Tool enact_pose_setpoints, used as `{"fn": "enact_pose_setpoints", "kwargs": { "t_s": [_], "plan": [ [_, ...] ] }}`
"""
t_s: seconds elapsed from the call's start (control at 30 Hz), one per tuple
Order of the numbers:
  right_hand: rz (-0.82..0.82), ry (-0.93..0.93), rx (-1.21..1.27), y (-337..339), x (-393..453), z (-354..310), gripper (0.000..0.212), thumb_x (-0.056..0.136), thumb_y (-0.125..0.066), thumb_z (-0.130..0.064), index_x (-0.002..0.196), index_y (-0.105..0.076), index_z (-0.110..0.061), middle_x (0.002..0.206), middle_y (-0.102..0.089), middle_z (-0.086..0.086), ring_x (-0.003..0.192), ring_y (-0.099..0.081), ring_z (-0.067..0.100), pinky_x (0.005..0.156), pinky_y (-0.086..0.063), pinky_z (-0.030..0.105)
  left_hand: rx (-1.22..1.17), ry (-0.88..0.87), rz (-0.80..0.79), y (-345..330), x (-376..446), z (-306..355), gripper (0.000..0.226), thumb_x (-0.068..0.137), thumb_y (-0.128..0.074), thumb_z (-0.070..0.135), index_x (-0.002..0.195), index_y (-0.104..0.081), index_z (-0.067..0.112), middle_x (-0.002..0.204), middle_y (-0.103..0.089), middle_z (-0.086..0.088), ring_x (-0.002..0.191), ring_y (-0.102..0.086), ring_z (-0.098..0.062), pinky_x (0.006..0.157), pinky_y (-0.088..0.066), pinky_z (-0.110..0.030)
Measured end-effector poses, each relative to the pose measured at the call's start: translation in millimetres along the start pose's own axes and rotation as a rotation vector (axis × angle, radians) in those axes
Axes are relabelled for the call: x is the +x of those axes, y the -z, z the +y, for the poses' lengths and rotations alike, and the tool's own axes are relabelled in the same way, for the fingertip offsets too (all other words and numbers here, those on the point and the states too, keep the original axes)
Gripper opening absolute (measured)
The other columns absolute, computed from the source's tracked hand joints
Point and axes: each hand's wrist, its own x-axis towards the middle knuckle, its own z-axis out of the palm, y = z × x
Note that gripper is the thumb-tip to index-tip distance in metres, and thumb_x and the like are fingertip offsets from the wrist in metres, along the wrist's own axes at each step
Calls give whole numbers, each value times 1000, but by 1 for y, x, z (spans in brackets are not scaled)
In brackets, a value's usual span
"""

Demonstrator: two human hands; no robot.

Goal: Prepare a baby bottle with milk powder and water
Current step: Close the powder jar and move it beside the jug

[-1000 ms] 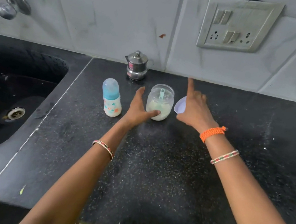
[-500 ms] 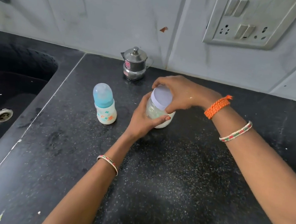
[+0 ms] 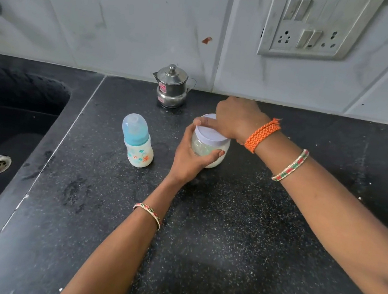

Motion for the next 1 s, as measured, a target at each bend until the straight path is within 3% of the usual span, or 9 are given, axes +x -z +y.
{"fn": "enact_pose_setpoints", "kwargs": {
  "t_s": [0.1, 0.2, 0.27, 0.33, 0.47, 0.57, 0.67, 0.83, 1.0],
  "plan": [
    [-105, 90, 332, 14, -9, 1, 80, 84, -27, -75, 49, -63, -14, 44, -55, -2, 46, -53, 14, 56, -41, 29, 2, 14, 3, 2, -1, 1, 80, 60, -82, 47, 125, -35, 47, 125, -53, 17, 116, -51, 2, 95, -44, -20],
    [-92, 305, 339, 20, -11, 5, 25, 82, -63, -47, 92, -70, -25, 90, -64, -1, 86, -60, 17, 70, -46, 31, 20, 17, 14, 2, -2, 4, 76, 60, -81, 49, 119, -34, 59, 121, -51, 27, 116, -50, 3, 91, -41, -9],
    [-215, 350, 241, 14, -11, 5, 45, 77, -71, -26, 120, -58, -30, 121, -55, 1, 111, -52, 20, 91, -46, 40, 14, 16, 9, 2, -2, 5, 79, 61, -81, 47, 118, -29, 66, 124, -48, 28, 118, -48, 6, 94, -39, -10],
    [-234, 258, 192, 5, -10, 5, 63, 77, -71, -26, 134, -45, -29, 129, -51, 6, 108, -55, 25, 90, -50, 43, 4, 16, 4, 2, -2, 4, 80, 60, -81, 46, 122, -32, 58, 123, -49, 27, 116, -48, 9, 93, -40, -11],
    [-78, 32, 208, 1, -8, 12, 77, 82, -54, -63, 135, -31, -12, 110, -55, 14, 59, -68, 23, 52, -55, 32, -11, 16, -8, 3, -3, 4, 80, 60, -81, 45, 126, -36, 44, 122, -53, 20, 113, -52, 4, 91, -45, -18],
    [-43, 111, -47, -6, -6, 20, 92, 73, -56, -70, 143, -22, -23, 121, -57, 13, 97, -63, 32, 69, -42, 34, -7, 21, -5, 3, -3, 6, 81, 61, -81, 43, 127, -35, 42, 121, -52, 23, 112, -50, 10, 86, -42, -8],
    [-44, 236, -41, -19, -5, 20, 77, 71, -65, -55, 137, -30, -33, 112, -54, 10, 82, -52, 29, 68, -38, 34, 13, 25, -8, 3, -4, 8, 80, 61, -81, 41, 125, -33, 44, 118, -51, 25, 108, -49, 15, 80, -41, -1],
    [-40, 278, 165, -32, 0, 27, 67, 75, -61, -56, 129, -32, -30, 91, -48, 7, 82, -52, 32, 73, -45, 41, 83, -2, 78, -4, -6, 11, 75, 61, -79, 40, 122, -36, 46, 120, -56, 16, 109, -54, 0, 88, -50, -29],
    [63, 200, 222, -46, 0, 22, 64, 75, -58, -60, 126, -36, -28, 94, -58, 12, 79, -51, 32, 67, -43, 38, 94, -5, 156, -14, -7, 14, 74, 60, -75, 40, 124, -37, 40, 119, -57, 12, 107, -56, -6, 85, -52, -37]
  ]
}}
